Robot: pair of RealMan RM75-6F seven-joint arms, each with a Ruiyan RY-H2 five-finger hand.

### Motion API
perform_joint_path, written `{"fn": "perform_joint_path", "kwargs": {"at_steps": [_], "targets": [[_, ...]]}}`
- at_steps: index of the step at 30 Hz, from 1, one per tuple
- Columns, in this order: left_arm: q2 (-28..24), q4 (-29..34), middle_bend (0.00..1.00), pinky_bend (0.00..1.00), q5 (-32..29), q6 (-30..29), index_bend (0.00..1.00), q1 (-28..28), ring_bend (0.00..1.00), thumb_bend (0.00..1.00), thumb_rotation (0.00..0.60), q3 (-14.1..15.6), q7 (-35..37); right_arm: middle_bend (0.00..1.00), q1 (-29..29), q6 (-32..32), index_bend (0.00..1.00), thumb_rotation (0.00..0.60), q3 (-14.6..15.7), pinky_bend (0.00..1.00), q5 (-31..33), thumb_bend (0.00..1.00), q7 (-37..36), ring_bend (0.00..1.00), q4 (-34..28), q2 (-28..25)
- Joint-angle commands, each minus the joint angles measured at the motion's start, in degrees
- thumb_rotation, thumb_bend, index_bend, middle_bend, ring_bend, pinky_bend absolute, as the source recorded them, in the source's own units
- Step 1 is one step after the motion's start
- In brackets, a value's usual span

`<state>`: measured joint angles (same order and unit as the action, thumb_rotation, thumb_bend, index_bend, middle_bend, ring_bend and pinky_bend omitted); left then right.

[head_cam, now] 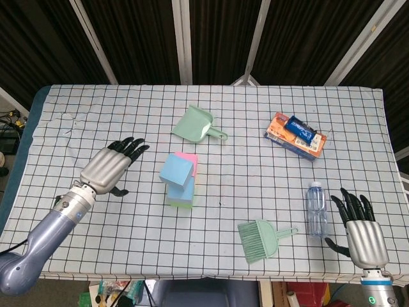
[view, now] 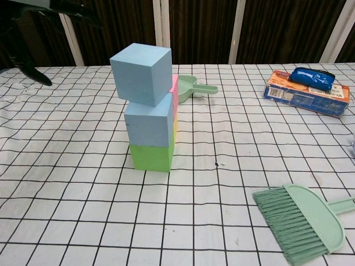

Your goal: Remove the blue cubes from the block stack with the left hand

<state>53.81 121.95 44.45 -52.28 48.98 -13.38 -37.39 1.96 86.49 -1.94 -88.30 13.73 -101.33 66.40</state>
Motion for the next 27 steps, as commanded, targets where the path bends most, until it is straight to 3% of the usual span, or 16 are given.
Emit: {"fn": "perform_joint_path", "kwargs": {"at_steps": [1,13,27], "targets": [[4.14,0.75,0.0,0.15,-4.43,-3.82,0.0,4.01,0.0,0.06,0.6,0.56,-4.08,0.03,0.0,-0.06,0.16,0.6,-0.06,0.0,0.2,0.12,-0.41,0.1,0.16,-0.16],[12.29,0.19,0.0,0.15,-11.5,-9.59,0.0,11.49,0.0,0.06,0.6,1.4,-9.76,0.03,0.23,-0.35,0.16,0.6,-0.27,0.0,0.49,0.12,-1.75,0.1,0.48,-0.62],[17.64,-3.47,0.07,0.19,-15.64,-13.04,0.02,15.92,0.02,0.07,0.6,0.11,-10.23,0.03,0.21,-0.26,0.16,0.6,-0.42,0.0,0.75,0.12,-2.77,0.1,0.88,-1.01]]}}
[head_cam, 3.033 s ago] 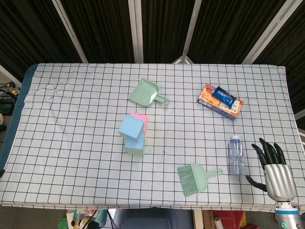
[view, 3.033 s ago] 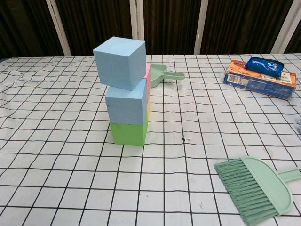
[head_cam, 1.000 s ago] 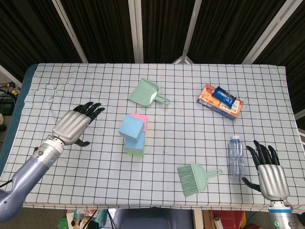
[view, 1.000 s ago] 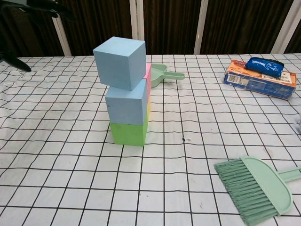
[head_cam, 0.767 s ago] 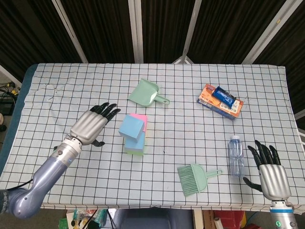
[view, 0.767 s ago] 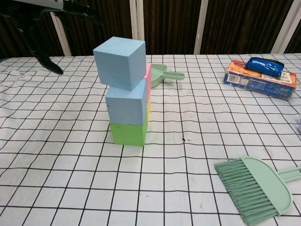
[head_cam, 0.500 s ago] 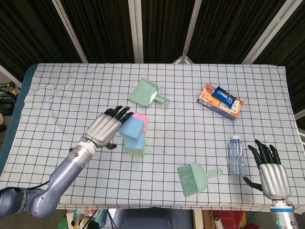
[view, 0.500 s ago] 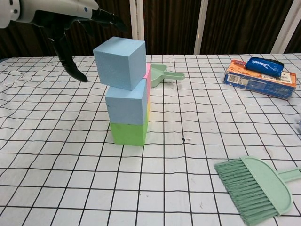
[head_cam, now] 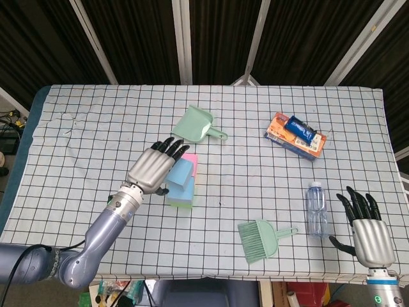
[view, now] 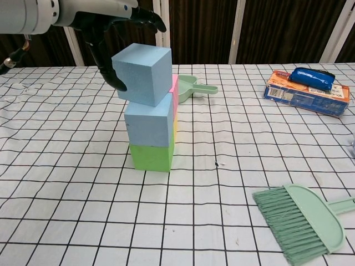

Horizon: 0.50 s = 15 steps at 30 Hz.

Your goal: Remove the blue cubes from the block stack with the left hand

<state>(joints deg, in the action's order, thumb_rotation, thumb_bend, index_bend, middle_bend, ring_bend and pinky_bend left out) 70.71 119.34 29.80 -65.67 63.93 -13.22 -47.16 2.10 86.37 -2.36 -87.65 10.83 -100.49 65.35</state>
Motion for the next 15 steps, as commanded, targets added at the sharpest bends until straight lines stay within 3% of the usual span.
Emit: {"fn": "perform_joint_path", "kwargs": {"at_steps": [1,10,15], "targets": [[1.41,-1.7,0.08,0.2,-1.67,0.57,0.03,1.8,0.03,0.08,0.6,0.07,-1.34,0.03,0.08,-0.22,0.16,0.6,0.03,0.0,0.12,0.12,0.15,0.1,-0.01,0.03],[3.37,-2.66,0.23,0.34,-4.23,-0.58,0.1,4.11,0.21,0.19,0.6,0.53,-2.74,0.03,0.11,-0.33,0.16,0.6,-0.11,0.0,0.53,0.12,-0.31,0.1,0.01,-0.17],[2.97,-2.45,0.35,0.47,0.13,-3.49,0.2,3.18,0.35,0.27,0.6,1.34,-2.24,0.03,0.14,-0.4,0.16,0.6,-0.05,0.0,0.49,0.12,-0.64,0.1,0.1,-0.24]]}}
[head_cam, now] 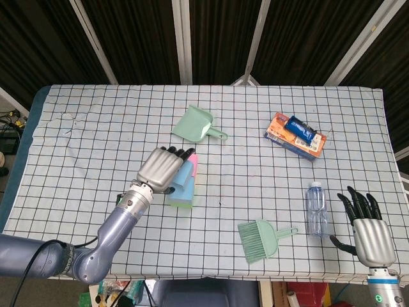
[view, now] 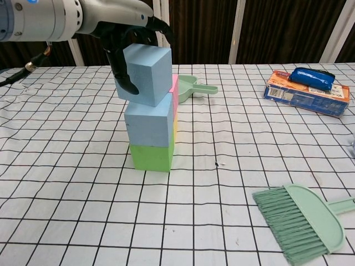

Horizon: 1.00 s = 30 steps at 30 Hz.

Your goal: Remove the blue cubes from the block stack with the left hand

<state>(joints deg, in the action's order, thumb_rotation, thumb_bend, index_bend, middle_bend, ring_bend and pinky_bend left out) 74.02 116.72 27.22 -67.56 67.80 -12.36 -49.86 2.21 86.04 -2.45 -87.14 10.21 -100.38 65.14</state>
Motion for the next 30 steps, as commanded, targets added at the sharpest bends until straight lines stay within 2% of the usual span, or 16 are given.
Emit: {"fn": "perform_joint_path", "kwargs": {"at_steps": [1,7,12,18,24,30], "targets": [[-0.52,0.22,0.37,0.48,3.92,-2.16,0.21,-1.06,0.37,0.28,0.6,0.53,0.9,0.03,0.04,-0.14,0.16,0.6,0.08,0.0,-0.02,0.12,0.0,0.1,-0.02,-0.03],[-1.35,0.57,0.39,0.5,12.23,-5.31,0.24,-4.14,0.39,0.31,0.6,0.74,5.06,0.03,0.23,-0.64,0.16,0.6,0.25,0.0,0.03,0.12,0.35,0.1,-0.16,0.11],[-4.79,3.86,0.39,0.5,19.83,-4.74,0.23,-8.4,0.39,0.31,0.6,4.42,9.02,0.03,0.14,-0.44,0.16,0.6,0.15,0.0,0.21,0.12,0.37,0.1,-0.27,0.08],[-11.45,7.26,0.38,0.5,30.36,-0.53,0.23,-15.37,0.39,0.3,0.6,8.97,21.93,0.03,0.3,-0.83,0.16,0.6,0.18,0.0,0.5,0.12,0.95,0.1,-0.32,0.37],[-17.31,8.08,0.39,0.5,38.98,4.21,0.23,-19.77,0.39,0.3,0.6,10.25,35.7,0.03,0.41,-0.98,0.16,0.6,0.15,0.0,0.76,0.12,2.03,0.1,-0.43,0.94],[-20.37,8.21,0.4,0.5,43.5,9.55,0.23,-21.27,0.39,0.3,0.6,11.7,41.74,0.03,0.66,-1.42,0.16,0.6,0.07,0.0,1.15,0.12,2.76,0.1,-0.47,1.3]]}}
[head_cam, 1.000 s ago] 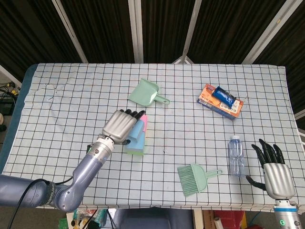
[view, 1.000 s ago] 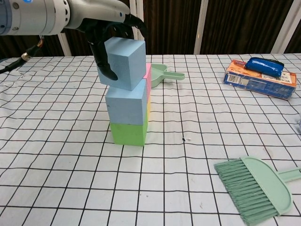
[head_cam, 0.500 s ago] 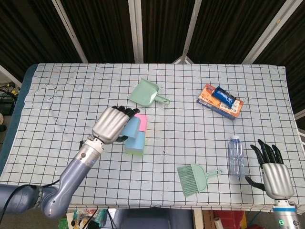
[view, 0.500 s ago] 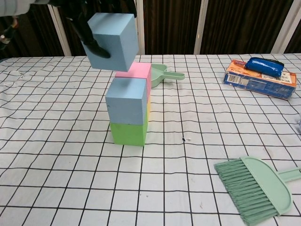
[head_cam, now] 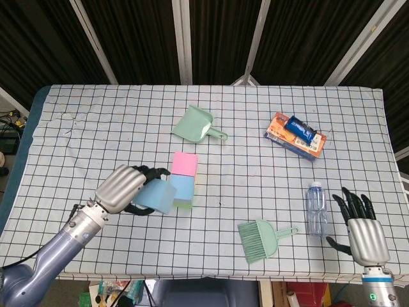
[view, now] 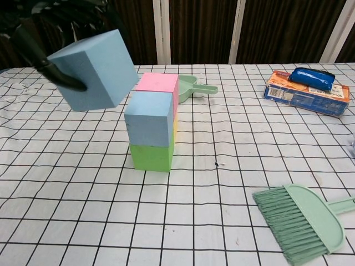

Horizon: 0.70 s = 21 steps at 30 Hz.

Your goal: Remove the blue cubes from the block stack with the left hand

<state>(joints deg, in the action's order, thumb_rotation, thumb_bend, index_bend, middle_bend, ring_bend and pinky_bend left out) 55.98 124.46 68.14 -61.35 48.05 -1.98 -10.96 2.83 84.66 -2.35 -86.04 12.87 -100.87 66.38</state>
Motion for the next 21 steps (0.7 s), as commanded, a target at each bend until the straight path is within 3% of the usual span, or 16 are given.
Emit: {"fn": "perform_joint_path", "kwargs": {"at_steps": [1,11,21], "targets": [[-2.54,0.55,0.39,0.5,3.07,4.04,0.23,-1.62,0.39,0.3,0.6,1.52,3.14,0.03,0.08,-0.07,0.16,0.6,-0.09,0.0,0.16,0.12,0.16,0.1,0.05,0.12],[-1.57,0.39,0.39,0.5,4.49,8.04,0.22,-1.73,0.39,0.28,0.6,2.07,-0.33,0.03,0.2,-0.26,0.16,0.6,-0.14,0.0,0.55,0.12,0.38,0.1,0.0,0.3],[9.08,-6.2,0.39,0.5,0.71,6.95,0.22,-1.02,0.39,0.28,0.6,0.92,-10.54,0.03,0.16,0.0,0.16,0.6,-0.02,0.0,0.06,0.12,-0.53,0.1,0.02,-0.04]]}}
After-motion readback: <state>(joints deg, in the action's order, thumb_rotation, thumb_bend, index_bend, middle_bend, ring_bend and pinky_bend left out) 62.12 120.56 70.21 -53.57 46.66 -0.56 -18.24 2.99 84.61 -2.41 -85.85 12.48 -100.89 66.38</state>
